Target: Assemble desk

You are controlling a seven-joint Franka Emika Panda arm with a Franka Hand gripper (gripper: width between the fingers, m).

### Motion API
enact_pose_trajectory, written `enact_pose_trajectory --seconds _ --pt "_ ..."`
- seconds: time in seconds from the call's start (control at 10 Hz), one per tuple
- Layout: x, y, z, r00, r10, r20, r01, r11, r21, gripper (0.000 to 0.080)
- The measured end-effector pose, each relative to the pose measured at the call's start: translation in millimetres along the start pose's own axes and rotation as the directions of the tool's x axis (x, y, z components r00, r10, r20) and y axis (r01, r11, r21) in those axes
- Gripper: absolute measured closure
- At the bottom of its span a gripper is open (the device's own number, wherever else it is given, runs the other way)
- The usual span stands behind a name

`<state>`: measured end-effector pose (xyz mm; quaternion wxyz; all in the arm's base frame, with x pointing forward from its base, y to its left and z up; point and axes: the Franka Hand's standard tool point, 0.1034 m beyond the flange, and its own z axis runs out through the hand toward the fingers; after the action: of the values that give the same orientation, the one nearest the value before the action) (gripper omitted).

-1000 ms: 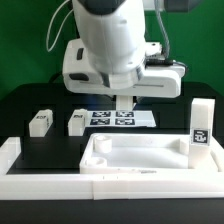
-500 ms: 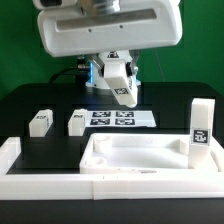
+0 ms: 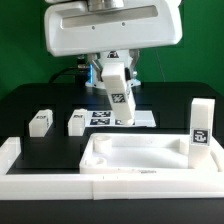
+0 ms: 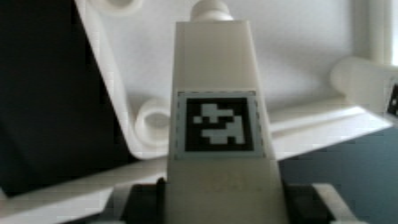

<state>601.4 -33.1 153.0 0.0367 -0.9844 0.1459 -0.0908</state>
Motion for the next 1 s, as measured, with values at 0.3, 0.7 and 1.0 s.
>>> enact_pose_trajectory --seconds 0.3,0.7,1.0 --pt "25.6 4.4 -17.7 0.969 -0.023 -0.245 0.018 1.000 -0.021 0.0509" --pt "25.1 6.8 -14.1 0.938 -0.035 -0.344 0.024 0.999 -0.039 0.0509" --pt "17.2 12.3 7.3 0.938 -0.054 -0.343 0.033 0.997 -0.067 0.0509"
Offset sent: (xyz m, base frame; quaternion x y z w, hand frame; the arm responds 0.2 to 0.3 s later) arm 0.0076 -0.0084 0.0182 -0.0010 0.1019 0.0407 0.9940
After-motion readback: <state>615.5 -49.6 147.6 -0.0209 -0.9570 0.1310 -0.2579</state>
